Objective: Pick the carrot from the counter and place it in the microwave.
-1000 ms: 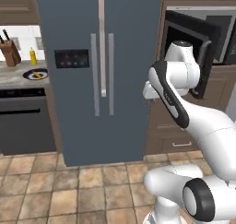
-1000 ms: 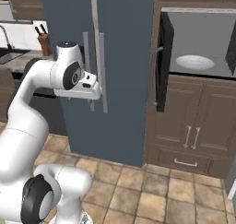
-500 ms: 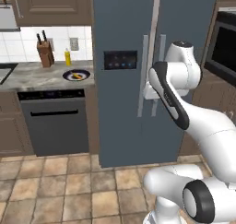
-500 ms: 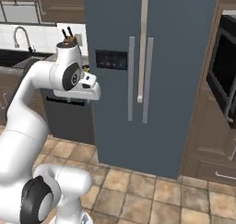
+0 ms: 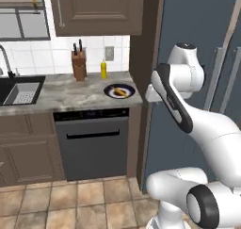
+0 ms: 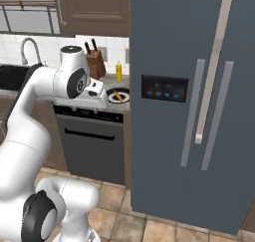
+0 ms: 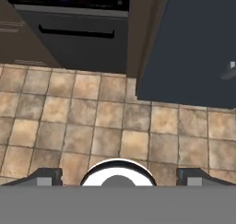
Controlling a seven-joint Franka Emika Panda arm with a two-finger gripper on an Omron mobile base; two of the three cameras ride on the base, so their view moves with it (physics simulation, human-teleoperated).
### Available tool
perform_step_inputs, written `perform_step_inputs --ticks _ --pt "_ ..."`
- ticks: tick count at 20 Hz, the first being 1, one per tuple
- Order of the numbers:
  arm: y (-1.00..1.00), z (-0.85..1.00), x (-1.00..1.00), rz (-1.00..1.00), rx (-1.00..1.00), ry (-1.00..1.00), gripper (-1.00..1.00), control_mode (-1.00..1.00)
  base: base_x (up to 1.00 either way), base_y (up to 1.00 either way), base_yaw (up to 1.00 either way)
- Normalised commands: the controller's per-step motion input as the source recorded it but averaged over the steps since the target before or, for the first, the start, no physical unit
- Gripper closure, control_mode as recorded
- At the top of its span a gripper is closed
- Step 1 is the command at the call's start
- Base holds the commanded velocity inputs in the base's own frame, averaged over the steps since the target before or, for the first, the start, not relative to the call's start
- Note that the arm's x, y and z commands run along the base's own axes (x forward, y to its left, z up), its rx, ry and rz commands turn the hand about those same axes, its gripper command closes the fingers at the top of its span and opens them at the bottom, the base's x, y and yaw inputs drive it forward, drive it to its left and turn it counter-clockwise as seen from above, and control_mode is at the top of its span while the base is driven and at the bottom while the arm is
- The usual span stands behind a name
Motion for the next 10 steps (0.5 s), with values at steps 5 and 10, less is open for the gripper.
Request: perform_step_inputs --ticks 5,10 --pt "0.00 0.00 0.00 0.00 0.00 0.00 -1.00 1.00 0.82 1.00 -0.09" --pt "0.00 0.00 0.00 0.00 0.00 0.00 -1.00 1.00 0.74 0.93 -0.10"
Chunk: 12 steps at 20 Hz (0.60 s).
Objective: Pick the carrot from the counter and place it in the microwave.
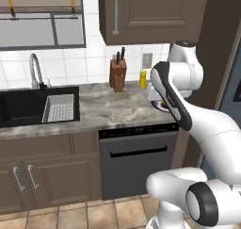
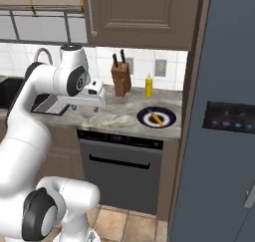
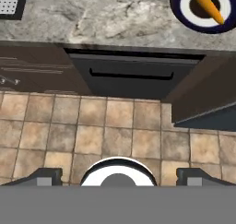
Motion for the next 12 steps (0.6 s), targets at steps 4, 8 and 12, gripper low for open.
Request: perform_step_inputs --ticks 4,8,12 --pt "0.00 0.00 0.00 0.00 0.00 0.00 -1.00 1.00 1.00 0.43 -0.12" --pt "0.00 0.00 0.00 0.00 0.00 0.00 -1.00 1.00 0.91 0.02 -0.04" --pt "0.00 0.00 0.00 0.00 0.00 0.00 -1.00 1.00 0.19 -0.12 0.00"
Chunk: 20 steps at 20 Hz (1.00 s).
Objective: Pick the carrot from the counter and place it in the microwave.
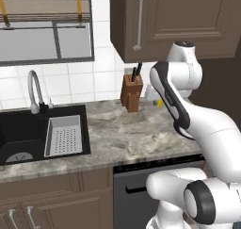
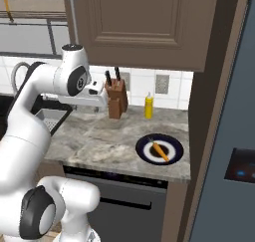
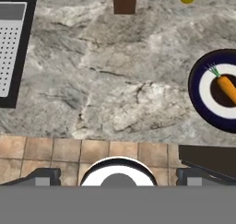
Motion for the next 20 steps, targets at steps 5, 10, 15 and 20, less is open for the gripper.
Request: perform_step_inputs --ticks 5,10,15,20 --pt "0.00 0.00 0.00 0.00 0.00 0.00 -1.00 1.00 -0.23 -0.34 0.00" --pt "-0.94 -0.63 0.01 0.00 -0.07 0.03 -1.00 -1.00 0.00 0.00 0.00" --pt "-1.00 -0.63 0.01 0.00 -0.06 0.02 -1.00 -1.00 0.00 0.00 0.00" --pt "-0.94 -0.59 0.15 0.00 -0.06 0.10 -1.00 -1.00 0.00 0.00 0.00"
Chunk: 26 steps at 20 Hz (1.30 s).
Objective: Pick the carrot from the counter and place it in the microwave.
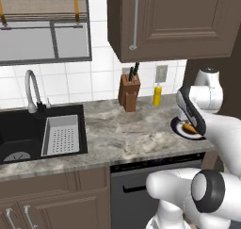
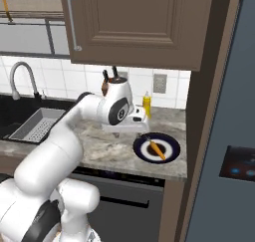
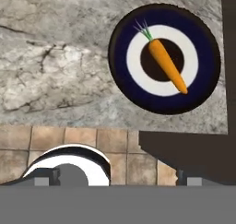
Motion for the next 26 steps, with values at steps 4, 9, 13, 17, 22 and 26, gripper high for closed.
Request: perform_step_inputs --ticks 4,9,13,17,22,26 --pt "-0.71 -0.64 0.44 0.00 -0.11 0.19 -1.00 -1.00 0.00 0.00 0.00" --pt "-0.32 -0.45 0.28 0.02 -0.12 0.06 -1.00 -1.00 0.00 0.00 0.00" --pt "-0.09 -0.33 0.15 0.05 -0.06 0.00 -1.00 -1.00 0.00 0.00 0.00" --pt "-0.03 -0.17 0.23 0.07 0.00 0.00 -1.00 -1.00 0.00 0.00 0.00" --pt "-0.11 -0.26 0.36 0.07 0.00 0.00 -1.00 -1.00 0.00 0.00 0.00" --pt "-0.21 -0.21 0.53 0.07 0.00 0.00 -1.00 -1.00 0.00 0.00 0.00"
